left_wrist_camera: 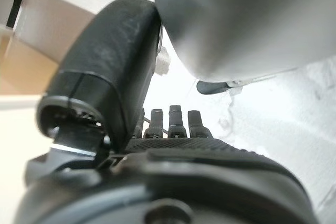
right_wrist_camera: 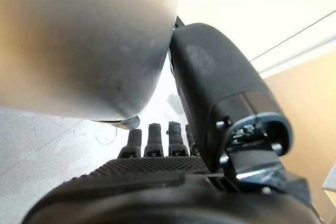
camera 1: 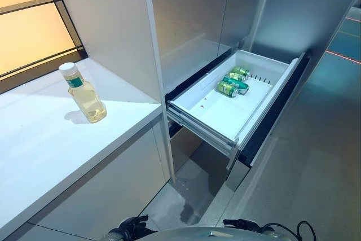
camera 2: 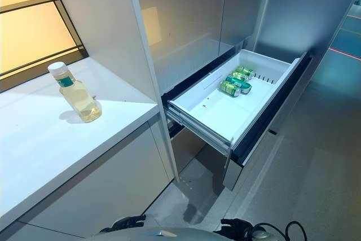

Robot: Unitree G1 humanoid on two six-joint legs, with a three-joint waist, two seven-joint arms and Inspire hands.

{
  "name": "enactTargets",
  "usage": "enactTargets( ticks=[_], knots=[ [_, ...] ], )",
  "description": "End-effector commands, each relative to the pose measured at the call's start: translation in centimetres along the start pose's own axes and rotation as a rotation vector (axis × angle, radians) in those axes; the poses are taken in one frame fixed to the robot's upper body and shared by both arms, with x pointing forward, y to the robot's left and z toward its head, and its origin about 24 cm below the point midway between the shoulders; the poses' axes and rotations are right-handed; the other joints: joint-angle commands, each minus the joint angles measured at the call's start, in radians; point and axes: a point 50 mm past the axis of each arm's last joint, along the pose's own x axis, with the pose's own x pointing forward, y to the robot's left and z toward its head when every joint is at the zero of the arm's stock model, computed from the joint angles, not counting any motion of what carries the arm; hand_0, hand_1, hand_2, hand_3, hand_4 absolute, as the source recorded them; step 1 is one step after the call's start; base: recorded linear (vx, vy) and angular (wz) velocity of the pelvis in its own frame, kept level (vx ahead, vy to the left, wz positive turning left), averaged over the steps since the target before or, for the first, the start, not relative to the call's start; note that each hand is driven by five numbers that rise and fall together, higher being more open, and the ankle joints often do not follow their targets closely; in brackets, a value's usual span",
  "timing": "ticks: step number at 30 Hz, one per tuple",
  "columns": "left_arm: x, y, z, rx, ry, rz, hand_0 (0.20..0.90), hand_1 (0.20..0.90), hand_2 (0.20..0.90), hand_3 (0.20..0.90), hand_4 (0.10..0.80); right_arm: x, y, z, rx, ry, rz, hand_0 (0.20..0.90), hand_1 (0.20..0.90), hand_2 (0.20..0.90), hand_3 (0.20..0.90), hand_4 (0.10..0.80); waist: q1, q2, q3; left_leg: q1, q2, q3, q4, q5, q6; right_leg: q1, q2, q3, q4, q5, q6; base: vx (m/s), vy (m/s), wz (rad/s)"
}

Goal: Put drinks into fridge and close the fridge

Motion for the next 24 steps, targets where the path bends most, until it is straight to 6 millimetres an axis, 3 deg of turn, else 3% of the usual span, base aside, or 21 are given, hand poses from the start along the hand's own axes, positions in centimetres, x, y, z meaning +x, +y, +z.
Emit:
enactTargets(
  ticks=[1,6,10,15,17,21,22,23,24],
  knots=[
    [0.3,-1.0,0.2,-0.036,-0.005,-0.007,0.9,0.9,0.9,0.9,0.8,0.4,1.8,-1.1,-0.017,0.069,0.066,0.9,0.9,0.9,0.9,0.8,0.009,-0.025,-0.008,-0.012,-0.055,0.074,0.006,-0.035,0.056,-0.017,-0.035,0.008,0.028,0.029,0.072,0.0,0.0,0.0],
    [0.3,-0.7,0.5,-0.014,-0.02,0.054,0.9,0.9,0.9,0.9,0.8,0.4,1.8,-1.1,-0.015,0.071,0.066,0.9,0.9,0.9,0.9,0.8,0.009,-0.025,-0.009,-0.011,-0.055,0.075,0.006,-0.034,0.055,-0.015,-0.036,0.006,0.028,0.028,0.071,0.0,0.0,0.0],
    [0.2,0.1,1.1,0.131,-0.058,0.177,0.9,0.9,0.9,0.9,0.8,0.4,1.8,-1.2,-0.02,0.074,0.067,0.9,0.9,0.9,0.9,0.8,0.008,-0.023,-0.01,-0.009,-0.054,0.077,0.006,-0.033,0.054,-0.012,-0.035,0.008,0.027,0.028,0.071,0.0,0.0,0.0],
    [0.1,0.4,4.8,0.223,-0.239,0.186,0.9,0.9,0.9,0.9,0.8,0.4,1.5,-0.7,-0.038,0.074,0.064,0.9,0.9,0.9,0.9,0.8,0.002,-0.018,-0.009,-0.012,-0.052,0.079,0.006,-0.031,0.049,-0.019,-0.032,0.016,0.032,0.026,0.074,0.0,0.0,0.0],
    [-0.4,-0.7,8.7,0.174,-0.388,-0.014,0.9,0.9,0.9,0.9,0.8,0.2,0.9,-0.1,-0.047,0.071,0.06,0.9,0.9,0.9,0.9,0.8,0.003,-0.013,-0.005,-0.015,-0.05,0.08,0.006,-0.03,0.046,-0.022,-0.031,0.017,0.032,0.028,0.076,-0.044,0.016,0.0],
    [-1.9,-4.1,11.6,-0.007,-0.418,-0.587,0.9,0.9,0.9,0.9,0.8,-0.2,-0.6,0.5,-0.059,0.07,0.051,0.9,0.9,0.9,0.9,0.8,0.005,-0.002,0.0,-0.019,-0.048,0.082,0.006,-0.029,0.048,-0.029,-0.032,0.019,0.035,0.033,0.079,-0.021,0.009,0.0],
    [-2.2,-4.4,11.8,-0.013,-0.421,-0.619,0.9,0.9,0.9,0.9,0.8,-0.3,-0.7,0.6,-0.06,0.07,0.051,0.9,0.9,0.9,0.9,0.8,0.005,-0.001,0.001,-0.018,-0.047,0.082,0.006,-0.029,0.048,-0.028,-0.032,0.019,0.035,0.033,0.079,0.0,0.0,0.0],
    [-3.6,-5.3,13.1,-0.047,-0.443,-0.827,0.9,0.9,0.9,0.9,0.8,-0.5,-1.2,0.9,-0.065,0.069,0.051,0.9,0.9,0.9,0.9,0.8,0.002,0.002,0.002,-0.017,-0.046,0.083,0.006,-0.031,0.048,-0.029,-0.032,0.023,0.037,0.035,0.079,0.0,0.0,0.0],
    [-4.2,-5.6,13.7,-0.064,-0.451,-0.887,0.9,0.9,0.9,0.9,0.8,-0.5,-1.4,1.0,-0.067,0.069,0.051,0.9,0.9,0.9,0.9,0.8,0.001,0.003,0.002,-0.016,-0.046,0.083,0.006,-0.031,0.048,-0.029,-0.032,0.024,0.037,0.035,0.079,-0.004,0.013,-0.05]
  ],
)
